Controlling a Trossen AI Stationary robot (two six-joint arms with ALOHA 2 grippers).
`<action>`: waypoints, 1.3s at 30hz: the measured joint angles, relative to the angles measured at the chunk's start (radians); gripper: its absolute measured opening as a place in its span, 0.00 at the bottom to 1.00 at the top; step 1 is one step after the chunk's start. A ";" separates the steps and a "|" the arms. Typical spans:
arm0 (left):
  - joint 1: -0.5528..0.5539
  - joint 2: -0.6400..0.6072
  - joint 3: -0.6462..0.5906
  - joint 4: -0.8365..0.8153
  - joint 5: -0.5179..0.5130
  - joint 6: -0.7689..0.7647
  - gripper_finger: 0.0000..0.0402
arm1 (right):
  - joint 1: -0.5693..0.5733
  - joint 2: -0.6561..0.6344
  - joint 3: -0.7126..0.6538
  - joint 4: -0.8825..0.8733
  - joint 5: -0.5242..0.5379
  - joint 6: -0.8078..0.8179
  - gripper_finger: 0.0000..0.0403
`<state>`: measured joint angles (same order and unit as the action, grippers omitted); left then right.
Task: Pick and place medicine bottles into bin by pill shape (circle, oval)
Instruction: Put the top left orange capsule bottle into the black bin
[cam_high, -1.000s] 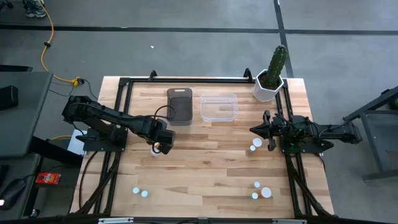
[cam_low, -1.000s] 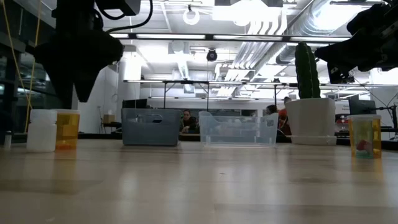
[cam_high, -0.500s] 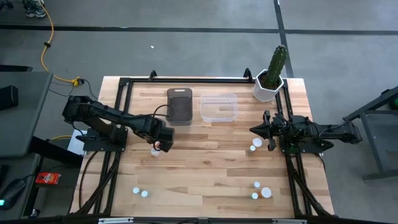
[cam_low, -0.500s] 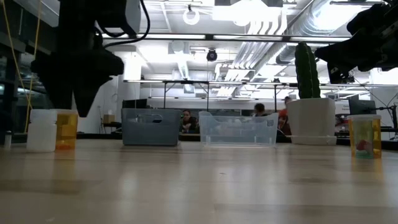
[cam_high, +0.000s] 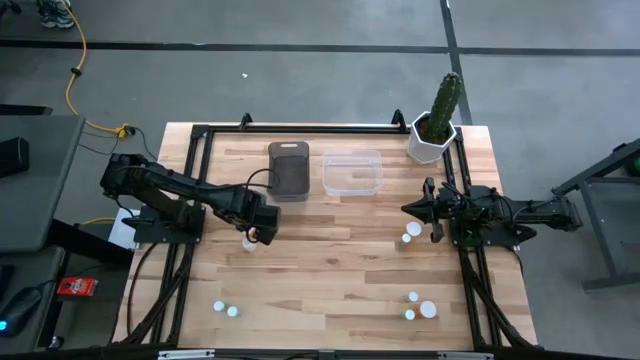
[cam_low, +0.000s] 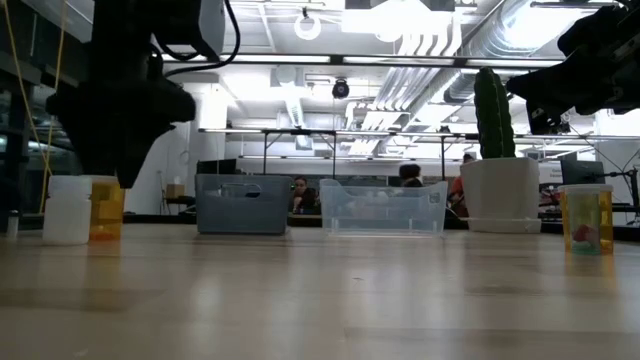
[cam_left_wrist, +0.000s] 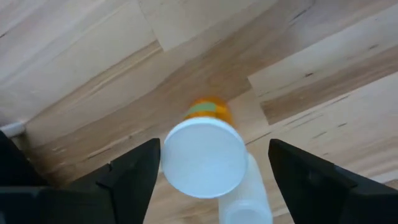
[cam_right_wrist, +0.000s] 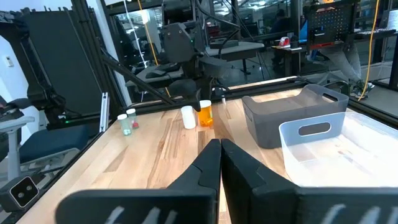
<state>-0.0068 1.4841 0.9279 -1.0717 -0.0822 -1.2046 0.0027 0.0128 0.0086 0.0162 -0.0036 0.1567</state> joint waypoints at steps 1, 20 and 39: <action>-0.003 0.000 0.000 -0.007 0.000 -0.005 0.70 | 0.000 0.000 0.000 0.000 0.000 0.000 0.01; -0.007 0.010 0.000 -0.010 0.013 0.004 0.60 | 0.000 0.000 0.000 0.000 0.000 0.000 0.01; -0.006 -0.048 0.004 -0.020 0.017 0.096 0.48 | 0.000 0.000 0.000 0.000 0.000 0.000 0.01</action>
<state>-0.0128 1.4366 0.9323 -1.0922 -0.0651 -1.1088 0.0028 0.0130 0.0086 0.0162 -0.0036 0.1570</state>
